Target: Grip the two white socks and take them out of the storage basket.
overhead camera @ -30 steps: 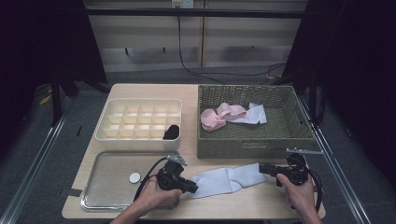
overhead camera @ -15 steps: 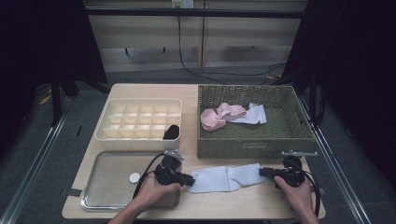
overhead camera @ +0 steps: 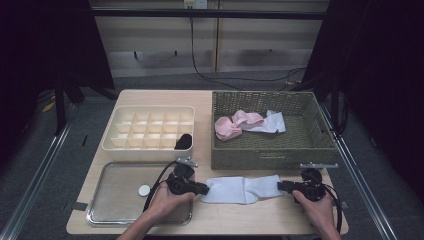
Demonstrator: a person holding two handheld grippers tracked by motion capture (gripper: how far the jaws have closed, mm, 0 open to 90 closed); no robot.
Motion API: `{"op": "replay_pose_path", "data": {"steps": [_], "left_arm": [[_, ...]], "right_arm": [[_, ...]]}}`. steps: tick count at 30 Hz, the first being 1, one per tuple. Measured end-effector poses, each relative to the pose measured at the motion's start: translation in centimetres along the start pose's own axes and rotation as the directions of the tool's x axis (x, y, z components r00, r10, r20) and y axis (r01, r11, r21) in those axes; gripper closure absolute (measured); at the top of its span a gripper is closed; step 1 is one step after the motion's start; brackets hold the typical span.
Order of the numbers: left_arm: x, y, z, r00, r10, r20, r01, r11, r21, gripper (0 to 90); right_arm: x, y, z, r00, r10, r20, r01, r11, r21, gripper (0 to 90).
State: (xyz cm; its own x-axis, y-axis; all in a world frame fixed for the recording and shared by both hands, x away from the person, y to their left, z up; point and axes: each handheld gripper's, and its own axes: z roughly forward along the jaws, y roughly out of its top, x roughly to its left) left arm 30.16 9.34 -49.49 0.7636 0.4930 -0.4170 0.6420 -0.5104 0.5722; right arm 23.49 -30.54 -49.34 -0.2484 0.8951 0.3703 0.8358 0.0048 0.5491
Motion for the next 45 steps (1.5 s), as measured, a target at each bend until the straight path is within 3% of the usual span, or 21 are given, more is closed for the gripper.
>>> {"op": "replay_pose_path", "data": {"steps": [3, 8, 12, 13, 14, 15, 18, 22, 24, 25, 26, 28, 29, 34, 40, 45], "left_arm": [[0.5, -0.2, -0.4, 0.9996, -0.029, 0.006, 0.029, 0.9996, -0.001, 76.6], [0.1, -0.2, -0.2, 1.0, 0.001, -0.005, -0.001, 1.0, 0.002, 76.7], [0.0, -0.1, -0.2, 1.0, -0.001, 0.005, 0.001, 1.0, -0.007, 74.4], [0.1, -0.1, -0.5, 0.9992, -0.007, 0.04, 0.008, 0.9999, -0.014, 74.4], [0.2, 0.0, -0.8, 0.9989, -0.01, 0.046, 0.012, 0.9994, -0.033, 74.1], [0.1, 0.1, -1.1, 0.9998, -0.002, 0.022, 0.003, 0.9993, -0.039, 74.1], [0.6, 0.2, -1.5, 0.9991, -0.023, 0.036, 0.026, 0.9972, -0.071, 73.1], [0.4, 0.0, -0.9, 0.9998, 0.001, -0.021, -0.001, 0.9995, -0.031, 63.3], [0.2, 0.0, -0.8, 0.9993, 0.034, -0.018, -0.035, 0.9985, -0.042, 58.7], [0.1, 0.0, -0.9, 0.9998, 0.019, -0.008, -0.019, 0.9987, -0.047, 58.3], [0.2, 0.1, -0.9, 0.9999, 0.013, -0.002, -0.013, 0.9989, -0.045, 58.5], [0.1, 0.0, -0.7, 0.9992, 0.03, -0.027, -0.031, 0.9992, -0.025, 60.6], [0.2, 0.0, -0.5, 0.9995, 0.027, -0.015, -0.027, 0.9995, -0.015, 61.0], [0.1, -0.1, -0.2, 0.9995, 0.019, -0.024, -0.019, 0.9997, -0.012, 60.7], [-0.5, -0.2, 0.1, 0.9988, 0.046, -0.016, -0.045, 0.9988, 0.021, 79.2], [-0.8, -0.4, 0.2, 0.9993, 0.032, 0.019, -0.033, 0.999, 0.03, 83.5]], "right_arm": [[0.3, -0.1, -0.3, 0.9999, -0.01, 0.003, 0.01, 1.0, 0.008, 85.7], [-0.2, -0.2, -0.8, 0.9997, 0.009, 0.024, -0.009, 1.0, 0.018, 86.0], [-0.5, 0.2, -0.7, 0.9995, 0.009, 0.031, -0.009, 1.0, -0.008, 83.5], [-0.5, 0.2, -0.8, 0.9994, 0.013, 0.031, -0.013, 1.0, -0.009, 82.5], [-0.5, 0.2, -0.9, 0.9993, 0.014, 0.035, -0.013, 1.0, -0.027, 81.2], [-0.5, 0.2, -1.0, 0.9995, 0.007, 0.031, -0.006, 0.999, -0.036, 80.0], [-0.2, 0.0, -1.4, 0.9999, -0.004, 0.014, 0.004, 0.999, -0.047, 77.4], [0.0, -0.5, -1.6, 0.9998, 0.008, 0.017, -0.007, 0.999, -0.035, 71.2], [0.1, -0.8, -1.8, 0.9998, 0.005, 0.017, -0.004, 0.999, -0.038, 69.9], [0.0, -0.8, -1.8, 0.9998, 0.007, 0.019, -0.006, 0.999, -0.037, 69.5], [0.0, -0.9, -1.8, 0.9998, 0.01, 0.02, -0.009, 0.999, -0.038, 69.4], [-0.2, -1.0, -1.6, 0.9994, 0.02, 0.028, -0.019, 0.999, -0.03, 69.1], [-0.2, -1.0, -1.5, 0.9994, 0.021, 0.027, -0.021, 1.0, -0.019, 68.9], [-0.1, -1.0, -1.1, 0.9998, -0.002, 0.021, 0.002, 1.0, 0.004, 71.6], [-0.3, -0.9, -1.4, 0.9992, 0.003, 0.04, -0.003, 1.0, 0.013, 84.6], [-0.6, -1.1, -1.8, 0.9988, 0.012, 0.048, -0.012, 1.0, 0.009, 85.2]]}}
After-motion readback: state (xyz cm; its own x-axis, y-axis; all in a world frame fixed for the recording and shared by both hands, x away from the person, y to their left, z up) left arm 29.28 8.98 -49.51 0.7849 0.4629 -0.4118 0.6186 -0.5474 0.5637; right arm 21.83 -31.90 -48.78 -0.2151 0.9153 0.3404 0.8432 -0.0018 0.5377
